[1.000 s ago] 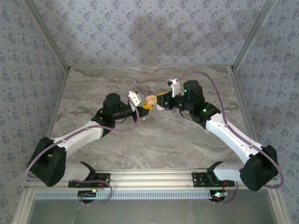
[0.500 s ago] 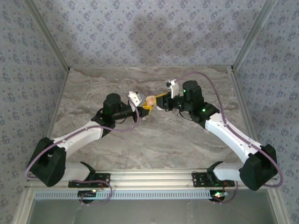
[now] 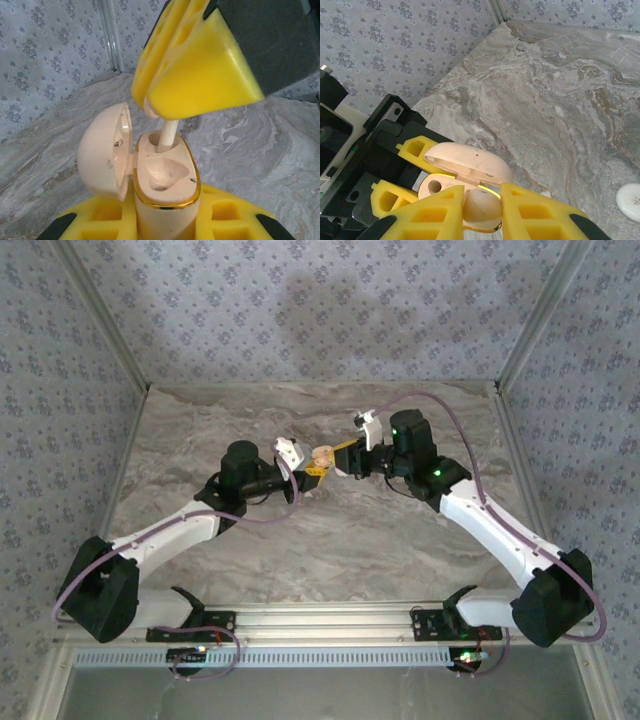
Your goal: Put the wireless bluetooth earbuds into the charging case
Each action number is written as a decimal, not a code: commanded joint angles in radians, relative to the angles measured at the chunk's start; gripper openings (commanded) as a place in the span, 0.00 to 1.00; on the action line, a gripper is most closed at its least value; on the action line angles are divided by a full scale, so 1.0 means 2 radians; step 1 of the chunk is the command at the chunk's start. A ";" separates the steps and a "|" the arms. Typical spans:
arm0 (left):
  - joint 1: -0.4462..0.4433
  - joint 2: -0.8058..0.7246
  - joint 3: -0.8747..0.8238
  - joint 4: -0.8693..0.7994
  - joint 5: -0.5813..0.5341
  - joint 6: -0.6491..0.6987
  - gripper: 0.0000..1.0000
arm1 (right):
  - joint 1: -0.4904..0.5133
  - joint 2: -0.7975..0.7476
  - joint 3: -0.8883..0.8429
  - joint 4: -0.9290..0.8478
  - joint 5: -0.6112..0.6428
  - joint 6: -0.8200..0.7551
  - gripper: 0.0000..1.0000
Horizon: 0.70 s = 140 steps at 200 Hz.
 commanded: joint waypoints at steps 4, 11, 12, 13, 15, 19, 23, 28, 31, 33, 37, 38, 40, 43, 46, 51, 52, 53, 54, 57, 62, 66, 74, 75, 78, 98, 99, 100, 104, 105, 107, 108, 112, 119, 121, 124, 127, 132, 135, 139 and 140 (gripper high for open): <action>-0.005 -0.025 0.009 0.004 -0.019 0.036 0.17 | -0.004 -0.017 0.022 -0.044 0.011 -0.019 0.23; -0.006 -0.025 0.010 -0.001 -0.021 0.042 0.17 | -0.003 -0.020 0.026 -0.049 0.012 -0.022 0.23; -0.006 -0.025 0.010 -0.002 -0.021 0.043 0.17 | -0.003 -0.020 0.027 -0.049 0.013 -0.022 0.23; -0.006 -0.025 0.010 -0.003 -0.021 0.044 0.17 | -0.003 -0.020 0.027 -0.050 0.013 -0.023 0.23; -0.006 -0.025 0.010 -0.004 -0.021 0.046 0.17 | -0.003 -0.022 0.028 -0.051 0.014 -0.024 0.23; -0.007 -0.025 0.011 -0.009 -0.021 0.050 0.17 | -0.002 -0.022 0.030 -0.053 0.015 -0.025 0.23; -0.007 -0.025 0.012 -0.012 -0.021 0.053 0.17 | -0.002 -0.024 0.032 -0.056 0.016 -0.027 0.23; -0.008 -0.025 0.012 -0.016 -0.021 0.058 0.17 | -0.003 -0.025 0.035 -0.059 0.018 -0.030 0.23; -0.009 -0.025 0.013 -0.018 -0.021 0.061 0.17 | -0.002 -0.025 0.036 -0.061 0.019 -0.031 0.23; -0.010 -0.025 0.013 -0.021 -0.021 0.063 0.17 | -0.002 -0.025 0.036 -0.062 0.020 -0.032 0.23; -0.011 -0.025 0.013 -0.024 -0.021 0.067 0.17 | -0.001 -0.026 0.038 -0.065 0.022 -0.035 0.23; -0.011 -0.025 0.013 -0.024 -0.022 0.068 0.17 | -0.001 -0.026 0.039 -0.066 0.023 -0.036 0.23; -0.012 -0.025 0.014 -0.025 -0.022 0.070 0.17 | 0.000 -0.026 0.040 -0.067 0.024 -0.037 0.23; -0.013 -0.025 0.014 -0.028 -0.022 0.073 0.17 | 0.000 -0.026 0.041 -0.070 0.025 -0.039 0.23; -0.013 -0.025 0.014 -0.029 -0.022 0.076 0.17 | 0.000 -0.026 0.042 -0.072 0.027 -0.041 0.23; -0.014 -0.026 0.014 -0.031 -0.023 0.081 0.17 | 0.001 -0.026 0.044 -0.076 0.030 -0.044 0.23; -0.015 -0.026 0.014 -0.031 -0.023 0.082 0.17 | 0.001 -0.025 0.045 -0.077 0.030 -0.045 0.23; -0.015 -0.026 0.014 -0.031 -0.024 0.082 0.17 | 0.001 -0.025 0.045 -0.078 0.031 -0.045 0.23; -0.015 -0.026 0.014 -0.031 -0.024 0.083 0.17 | 0.001 -0.025 0.045 -0.079 0.032 -0.046 0.23; -0.017 -0.026 0.014 -0.033 -0.025 0.085 0.17 | 0.002 -0.024 0.045 -0.081 0.032 -0.047 0.23; -0.017 -0.026 0.014 -0.034 -0.026 0.089 0.17 | 0.002 -0.024 0.047 -0.083 0.033 -0.049 0.23; -0.019 -0.026 0.014 -0.035 -0.027 0.090 0.17 | 0.002 -0.023 0.047 -0.084 0.033 -0.050 0.23; -0.019 -0.025 0.014 -0.036 -0.027 0.094 0.17 | 0.004 -0.021 0.048 -0.085 0.033 -0.050 0.23; -0.019 -0.025 0.014 -0.036 -0.027 0.094 0.17 | 0.004 -0.021 0.048 -0.085 0.033 -0.050 0.23; -0.020 -0.025 0.014 -0.036 -0.027 0.095 0.17 | 0.004 -0.020 0.048 -0.085 0.032 -0.050 0.23; -0.022 -0.025 0.015 -0.035 -0.027 0.095 0.17 | 0.009 -0.014 0.049 -0.083 0.032 -0.050 0.23; -0.022 -0.025 0.015 -0.034 -0.027 0.095 0.17 | 0.009 -0.014 0.049 -0.083 0.032 -0.051 0.23; -0.022 -0.025 0.015 -0.034 -0.027 0.095 0.17 | 0.009 -0.013 0.049 -0.083 0.032 -0.051 0.23; -0.022 -0.025 0.015 -0.034 -0.027 0.095 0.17 | 0.010 -0.013 0.049 -0.083 0.032 -0.051 0.23; -0.022 -0.025 0.015 -0.033 -0.027 0.095 0.17 | 0.010 -0.013 0.049 -0.083 0.033 -0.051 0.23; -0.022 -0.025 0.015 -0.034 -0.027 0.095 0.17 | 0.010 -0.012 0.049 -0.082 0.032 -0.052 0.23; -0.023 -0.025 0.016 -0.034 -0.027 0.095 0.17 | 0.010 -0.012 0.049 -0.082 0.032 -0.052 0.23; -0.023 -0.025 0.016 -0.034 -0.027 0.094 0.17 | 0.011 -0.010 0.049 -0.082 0.031 -0.051 0.23; -0.022 -0.025 0.016 -0.033 -0.027 0.095 0.17 | 0.011 -0.007 0.050 -0.083 0.030 -0.052 0.23; -0.022 -0.025 0.016 -0.033 -0.027 0.095 0.17 | 0.011 -0.007 0.049 -0.084 0.030 -0.052 0.23; -0.023 -0.025 0.016 -0.033 -0.027 0.094 0.17 | 0.011 -0.006 0.050 -0.085 0.029 -0.052 0.23; -0.023 -0.025 0.016 -0.033 -0.028 0.094 0.17 | 0.011 -0.006 0.050 -0.085 0.029 -0.052 0.23; -0.023 -0.025 0.016 -0.033 -0.029 0.093 0.17 | 0.012 -0.005 0.050 -0.084 0.027 -0.053 0.23; -0.023 -0.025 0.014 -0.032 -0.029 0.093 0.17 | 0.012 -0.004 0.050 -0.084 0.027 -0.053 0.23; -0.023 -0.025 0.016 -0.032 -0.030 0.093 0.17 | 0.012 -0.004 0.050 -0.085 0.027 -0.053 0.23; -0.023 -0.025 0.016 -0.032 -0.030 0.093 0.17 | 0.012 -0.004 0.050 -0.085 0.027 -0.053 0.23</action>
